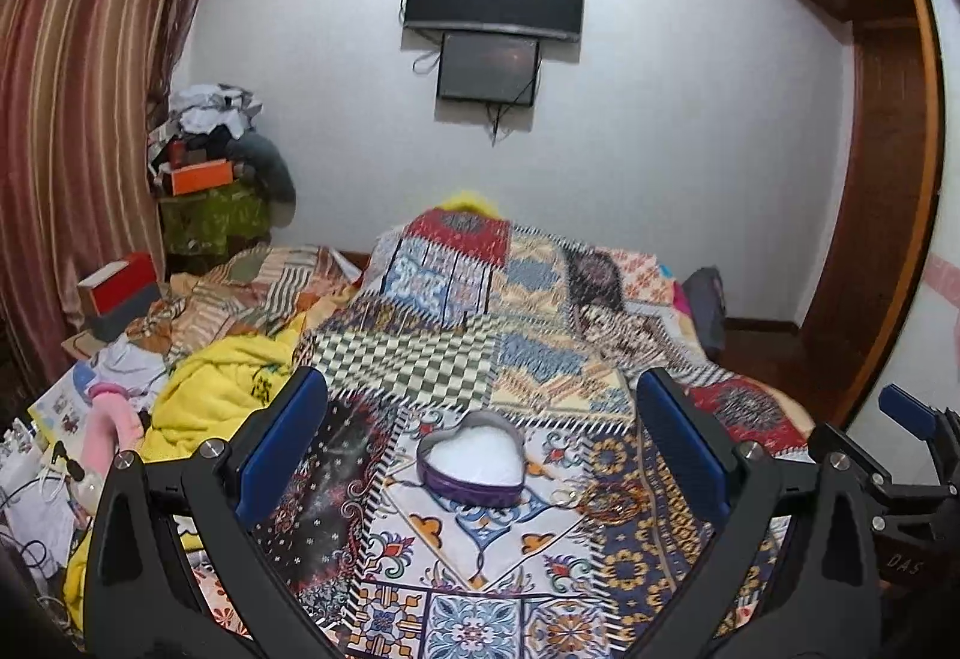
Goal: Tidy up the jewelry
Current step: 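Lower both tools toward the jewelry lying beside the heart tin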
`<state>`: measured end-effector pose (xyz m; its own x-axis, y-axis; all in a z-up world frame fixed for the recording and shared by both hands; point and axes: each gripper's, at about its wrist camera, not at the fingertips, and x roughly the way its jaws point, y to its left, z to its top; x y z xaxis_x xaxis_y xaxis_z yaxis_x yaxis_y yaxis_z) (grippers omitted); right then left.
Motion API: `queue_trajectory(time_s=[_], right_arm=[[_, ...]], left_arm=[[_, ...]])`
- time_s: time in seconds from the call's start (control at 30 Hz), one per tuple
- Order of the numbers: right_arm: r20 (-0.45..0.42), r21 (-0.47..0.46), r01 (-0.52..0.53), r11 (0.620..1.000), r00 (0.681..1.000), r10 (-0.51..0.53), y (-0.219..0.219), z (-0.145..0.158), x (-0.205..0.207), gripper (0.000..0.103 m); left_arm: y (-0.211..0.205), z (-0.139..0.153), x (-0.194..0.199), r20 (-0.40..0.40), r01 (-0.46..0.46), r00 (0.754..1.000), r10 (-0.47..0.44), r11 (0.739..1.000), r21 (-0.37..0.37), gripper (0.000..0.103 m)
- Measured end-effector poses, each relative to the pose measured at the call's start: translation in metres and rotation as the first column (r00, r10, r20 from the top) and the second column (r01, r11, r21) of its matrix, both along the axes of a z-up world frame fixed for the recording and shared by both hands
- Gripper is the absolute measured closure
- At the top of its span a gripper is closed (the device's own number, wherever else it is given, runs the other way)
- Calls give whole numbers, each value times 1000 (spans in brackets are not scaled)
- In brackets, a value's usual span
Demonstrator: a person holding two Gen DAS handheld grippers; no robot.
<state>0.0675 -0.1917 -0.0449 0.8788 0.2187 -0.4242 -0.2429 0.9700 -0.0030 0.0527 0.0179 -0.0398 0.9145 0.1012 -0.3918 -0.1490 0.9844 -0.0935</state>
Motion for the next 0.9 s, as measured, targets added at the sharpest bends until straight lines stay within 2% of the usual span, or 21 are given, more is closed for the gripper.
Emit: queue_trajectory(time_s=[0.27, 0.43, 0.5, 0.6, 0.67, 0.77, 0.9], right_arm=[[-142, -47, -28, 998, 990, 21, -7, -37, 25, 0], [-228, -38, -72, 997, 972, 62, -8, -58, 39, 0], [-260, -26, -92, 995, 962, 82, -8, -65, 44, 2], [-314, -5, -124, 992, 942, 116, -8, -76, 56, 10], [-353, 3, -140, 990, 926, 132, -7, -83, 64, 18], [-402, 14, -164, 986, 903, 156, -6, -93, 75, 27], [-458, 49, -192, 980, 868, 194, -6, -106, 89, 38]], left_arm=[[13, -45, 33, -136, -7, 991, -1, 998, -62, 0], [6, -72, 52, -210, -16, 978, 17, 1000, 9, 0], [4, -81, 57, -239, 4, 971, -1, 1000, 11, 0], [-2, -96, 68, -301, 57, 952, -55, 998, -1, 0], [-10, -108, 76, -352, 103, 931, -99, 995, -6, 0], [-20, -123, 87, -392, 144, 910, -134, 990, -5, 0], [-27, -138, 102, -438, 189, 877, -198, 980, -65, 0]])
